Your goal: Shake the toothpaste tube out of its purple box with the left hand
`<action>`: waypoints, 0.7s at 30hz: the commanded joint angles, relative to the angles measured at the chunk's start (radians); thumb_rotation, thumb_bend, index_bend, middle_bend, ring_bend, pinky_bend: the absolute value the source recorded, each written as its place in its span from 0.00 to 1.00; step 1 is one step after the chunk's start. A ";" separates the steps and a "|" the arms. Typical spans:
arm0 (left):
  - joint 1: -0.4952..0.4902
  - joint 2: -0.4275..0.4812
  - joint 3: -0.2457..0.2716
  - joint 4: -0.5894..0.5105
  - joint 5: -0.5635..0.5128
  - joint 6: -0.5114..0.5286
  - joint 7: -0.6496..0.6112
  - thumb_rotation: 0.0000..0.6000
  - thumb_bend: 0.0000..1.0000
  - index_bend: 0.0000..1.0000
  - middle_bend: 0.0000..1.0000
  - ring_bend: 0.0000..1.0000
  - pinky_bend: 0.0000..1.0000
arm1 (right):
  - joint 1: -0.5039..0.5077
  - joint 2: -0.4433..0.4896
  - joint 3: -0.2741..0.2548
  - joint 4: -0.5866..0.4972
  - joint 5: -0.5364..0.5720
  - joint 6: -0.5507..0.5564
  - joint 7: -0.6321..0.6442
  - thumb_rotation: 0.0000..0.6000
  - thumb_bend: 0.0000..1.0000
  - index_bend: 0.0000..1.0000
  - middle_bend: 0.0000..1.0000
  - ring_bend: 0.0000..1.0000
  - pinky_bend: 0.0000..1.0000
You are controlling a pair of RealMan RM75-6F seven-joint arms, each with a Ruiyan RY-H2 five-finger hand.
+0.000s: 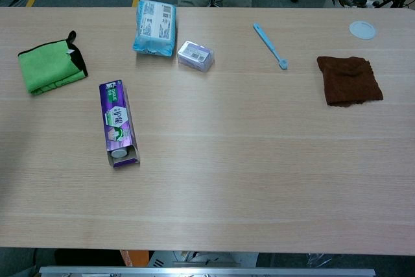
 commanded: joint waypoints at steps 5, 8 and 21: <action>0.001 0.002 0.004 0.000 0.006 0.001 -0.004 1.00 0.31 0.21 0.29 0.22 0.29 | -0.005 0.001 -0.002 0.001 -0.003 0.006 0.004 1.00 0.26 0.38 0.44 0.43 0.43; 0.000 0.005 0.002 0.000 0.006 0.002 -0.013 1.00 0.31 0.21 0.29 0.22 0.29 | -0.005 0.002 -0.001 0.000 -0.005 0.009 0.006 1.00 0.26 0.38 0.44 0.43 0.43; -0.080 0.075 0.017 0.015 0.091 -0.107 -0.107 1.00 0.31 0.21 0.29 0.22 0.28 | 0.021 0.034 0.026 -0.028 -0.008 0.000 -0.009 1.00 0.26 0.38 0.44 0.43 0.43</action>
